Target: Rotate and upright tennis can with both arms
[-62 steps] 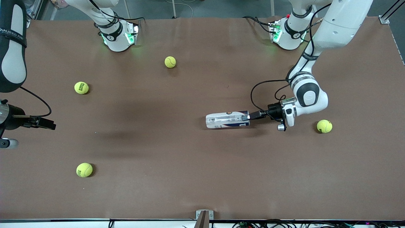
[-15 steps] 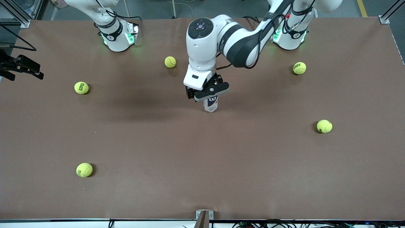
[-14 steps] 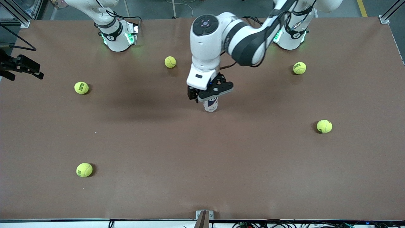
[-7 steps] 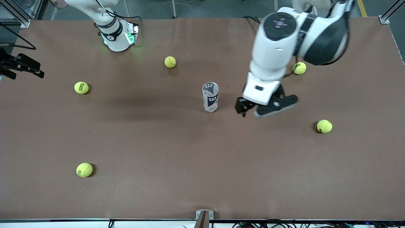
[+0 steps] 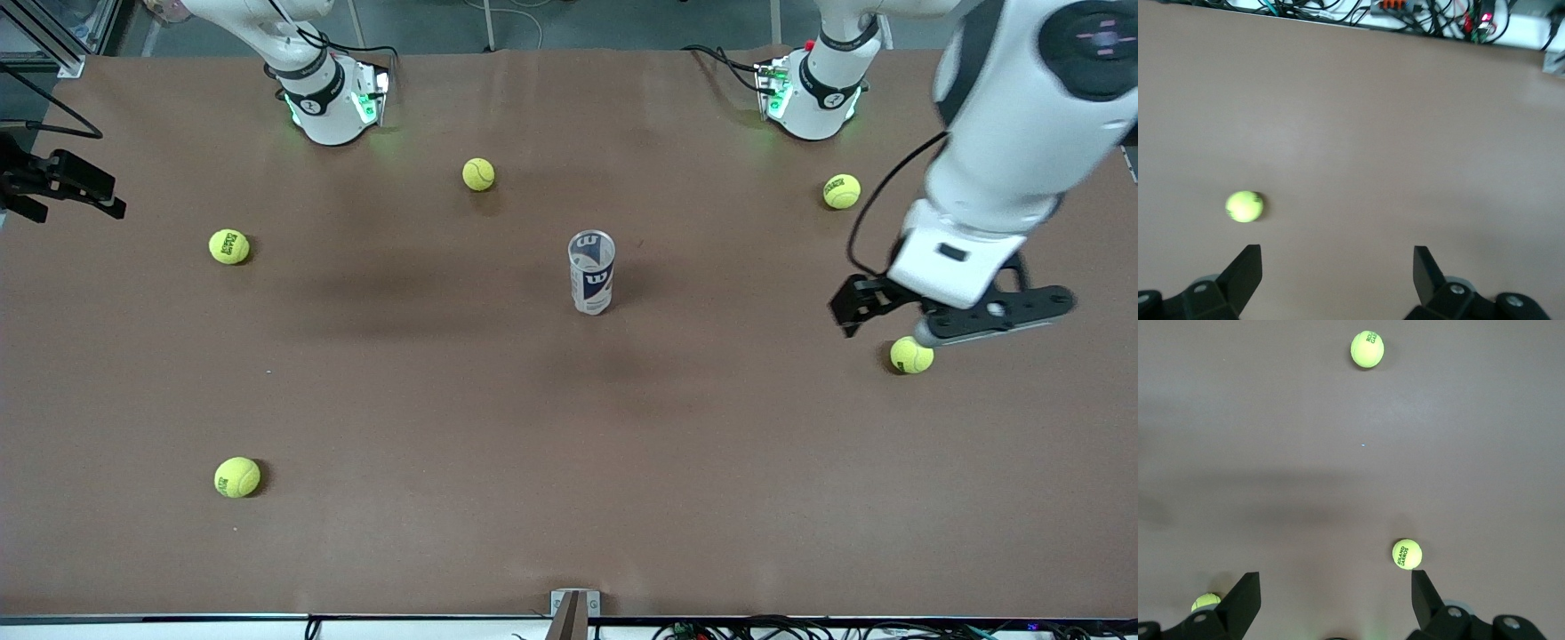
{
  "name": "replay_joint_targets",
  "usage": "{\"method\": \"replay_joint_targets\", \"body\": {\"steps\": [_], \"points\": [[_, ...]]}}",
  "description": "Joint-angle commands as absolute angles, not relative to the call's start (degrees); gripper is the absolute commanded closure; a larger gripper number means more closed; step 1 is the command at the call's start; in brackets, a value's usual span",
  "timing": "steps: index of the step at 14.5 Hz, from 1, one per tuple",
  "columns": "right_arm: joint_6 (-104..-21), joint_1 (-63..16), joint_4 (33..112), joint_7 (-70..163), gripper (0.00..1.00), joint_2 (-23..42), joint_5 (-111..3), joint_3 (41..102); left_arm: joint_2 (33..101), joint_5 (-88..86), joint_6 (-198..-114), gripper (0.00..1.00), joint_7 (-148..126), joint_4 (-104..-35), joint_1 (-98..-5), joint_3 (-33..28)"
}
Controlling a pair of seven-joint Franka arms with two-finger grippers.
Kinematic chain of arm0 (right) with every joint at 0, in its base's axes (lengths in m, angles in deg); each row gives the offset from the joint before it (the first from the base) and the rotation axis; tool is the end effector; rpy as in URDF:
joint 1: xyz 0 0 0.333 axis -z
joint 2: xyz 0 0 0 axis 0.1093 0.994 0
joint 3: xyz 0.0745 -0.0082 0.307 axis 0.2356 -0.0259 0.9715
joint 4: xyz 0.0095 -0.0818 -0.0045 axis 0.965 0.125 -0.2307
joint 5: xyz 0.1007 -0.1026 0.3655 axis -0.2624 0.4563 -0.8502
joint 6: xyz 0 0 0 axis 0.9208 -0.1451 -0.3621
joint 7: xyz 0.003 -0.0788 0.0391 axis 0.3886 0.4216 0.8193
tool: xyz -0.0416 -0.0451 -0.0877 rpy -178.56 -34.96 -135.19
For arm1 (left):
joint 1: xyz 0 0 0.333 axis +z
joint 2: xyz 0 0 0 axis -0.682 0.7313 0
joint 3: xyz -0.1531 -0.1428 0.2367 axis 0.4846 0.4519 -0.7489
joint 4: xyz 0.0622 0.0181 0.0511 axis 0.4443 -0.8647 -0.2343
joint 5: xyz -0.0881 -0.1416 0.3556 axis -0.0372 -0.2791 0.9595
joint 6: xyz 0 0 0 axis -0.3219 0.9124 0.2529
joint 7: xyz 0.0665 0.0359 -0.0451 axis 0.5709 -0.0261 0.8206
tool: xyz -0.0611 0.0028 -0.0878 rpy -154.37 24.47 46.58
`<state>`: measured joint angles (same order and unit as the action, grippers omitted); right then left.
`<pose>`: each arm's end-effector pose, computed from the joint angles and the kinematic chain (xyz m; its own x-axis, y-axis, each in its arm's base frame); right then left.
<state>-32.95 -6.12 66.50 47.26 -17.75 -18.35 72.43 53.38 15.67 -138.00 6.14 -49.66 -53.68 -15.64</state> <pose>0.5229 -0.0404 0.6363 0.9986 0.0295 -0.0450 0.0283 -0.9993 -0.0255 0.6136 -0.1533 0.6001 0.9808 0.1170 0.1562 0.1285 -0.9895 -0.0655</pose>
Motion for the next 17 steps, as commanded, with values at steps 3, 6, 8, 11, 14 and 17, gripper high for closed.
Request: {"method": "replay_joint_targets", "body": {"steps": [3,6,8,11,14,17], "points": [[-33.45,-5.22,68.07,47.46,0.00,-19.51,-18.96,73.02,50.03,10.51,-135.58,0.00,-10.93,-50.32,-44.07,-14.91],[-33.36,-5.31,68.07,47.46,0.00,-19.51,-18.96,73.11,49.94,11.03,-133.65,0.00,-18.41,-50.14,-41.69,-14.99],[-33.53,-5.40,67.98,47.46,0.00,-19.51,-18.96,73.11,49.94,11.30,-133.64,0.00,-19.39,-50.14,-41.59,-15.17],[-33.36,-5.31,67.98,47.55,0.00,-19.60,-18.96,73.11,48.54,10.69,-132.85,0.00,-19.13,-50.14,-41.24,-15.87],[-33.62,-5.31,68.07,47.55,0.00,-19.87,-18.35,73.11,48.71,8.40,-132.68,0.00,-16.16,-49.97,-41.42,-15.87],[-33.71,-5.31,67.98,47.55,0.00,-19.87,-17.21,73.20,48.88,6.83,-130.76,0.00,-15.88,-49.35,-41.51,-15.34]]}}
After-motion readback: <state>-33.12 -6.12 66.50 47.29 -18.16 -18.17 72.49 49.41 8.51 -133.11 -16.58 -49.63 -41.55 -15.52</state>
